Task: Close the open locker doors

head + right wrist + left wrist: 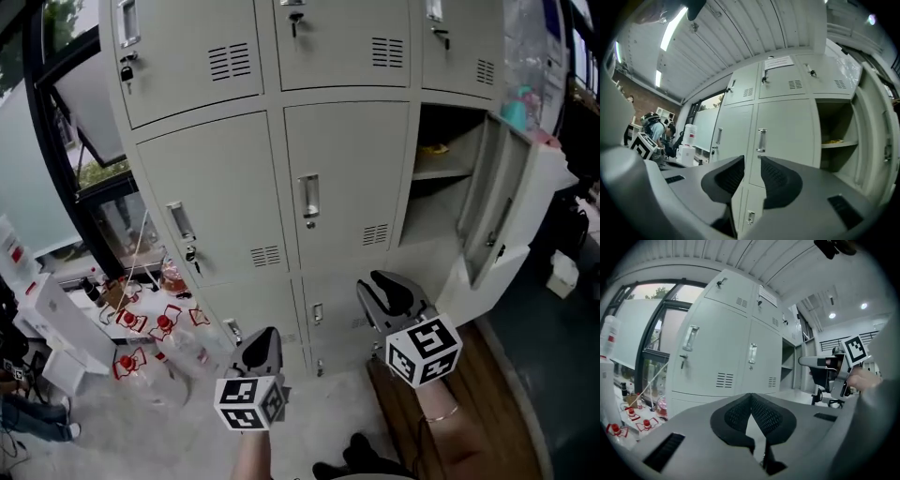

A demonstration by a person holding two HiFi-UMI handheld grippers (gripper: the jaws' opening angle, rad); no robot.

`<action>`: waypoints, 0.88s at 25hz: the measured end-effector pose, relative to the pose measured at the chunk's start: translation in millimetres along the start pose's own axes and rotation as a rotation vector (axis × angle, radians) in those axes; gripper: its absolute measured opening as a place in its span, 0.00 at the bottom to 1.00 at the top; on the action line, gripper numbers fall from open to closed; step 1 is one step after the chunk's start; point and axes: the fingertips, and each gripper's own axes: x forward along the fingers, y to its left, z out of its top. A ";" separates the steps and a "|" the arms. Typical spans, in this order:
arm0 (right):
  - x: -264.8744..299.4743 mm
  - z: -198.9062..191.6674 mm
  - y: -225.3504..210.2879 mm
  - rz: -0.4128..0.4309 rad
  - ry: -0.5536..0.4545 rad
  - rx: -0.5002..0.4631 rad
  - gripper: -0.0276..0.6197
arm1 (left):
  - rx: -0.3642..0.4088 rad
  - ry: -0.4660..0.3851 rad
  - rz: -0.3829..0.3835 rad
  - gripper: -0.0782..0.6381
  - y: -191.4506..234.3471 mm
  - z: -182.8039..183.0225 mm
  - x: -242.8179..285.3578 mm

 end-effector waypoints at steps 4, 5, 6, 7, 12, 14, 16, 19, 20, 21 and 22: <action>-40.4 -8.7 -57.8 -0.137 0.018 0.020 0.22 | 0.013 0.016 -0.113 0.14 -45.8 -4.4 35.2; -51.1 -10.7 -72.7 -0.173 0.021 0.024 0.22 | 0.015 0.023 -0.138 0.14 -57.5 -5.5 43.4; -62.1 -12.6 -87.5 -0.208 0.024 0.028 0.22 | 0.017 0.030 -0.162 0.14 -68.8 -7.0 51.4; -73.3 -14.5 -101.9 -0.243 0.027 0.031 0.22 | 0.019 0.036 -0.182 0.14 -79.6 -8.5 59.5; -123.7 -22.6 -166.2 -0.376 0.039 0.041 0.22 | 0.030 0.043 -0.263 0.14 -133.1 -9.5 100.1; -140.0 -26.1 -188.4 -0.410 0.044 0.042 0.22 | 0.034 0.043 -0.290 0.14 -155.9 -9.5 114.8; -153.5 -28.8 -209.4 -0.439 0.048 0.042 0.22 | 0.039 0.045 -0.314 0.14 -177.7 -9.7 128.2; -169.3 -30.7 -238.7 -0.473 0.053 0.035 0.22 | 0.041 0.048 -0.340 0.14 -206.4 -10.1 146.4; -173.5 -31.1 -247.8 -0.482 0.056 0.031 0.23 | 0.042 0.050 -0.346 0.14 -214.9 -10.7 152.1; -177.4 -31.6 -256.7 -0.490 0.058 0.028 0.23 | 0.043 0.052 -0.352 0.14 -223.2 -11.6 157.5; -180.8 -32.1 -265.5 -0.497 0.059 0.027 0.23 | 0.045 0.055 -0.357 0.14 -231.5 -12.9 162.6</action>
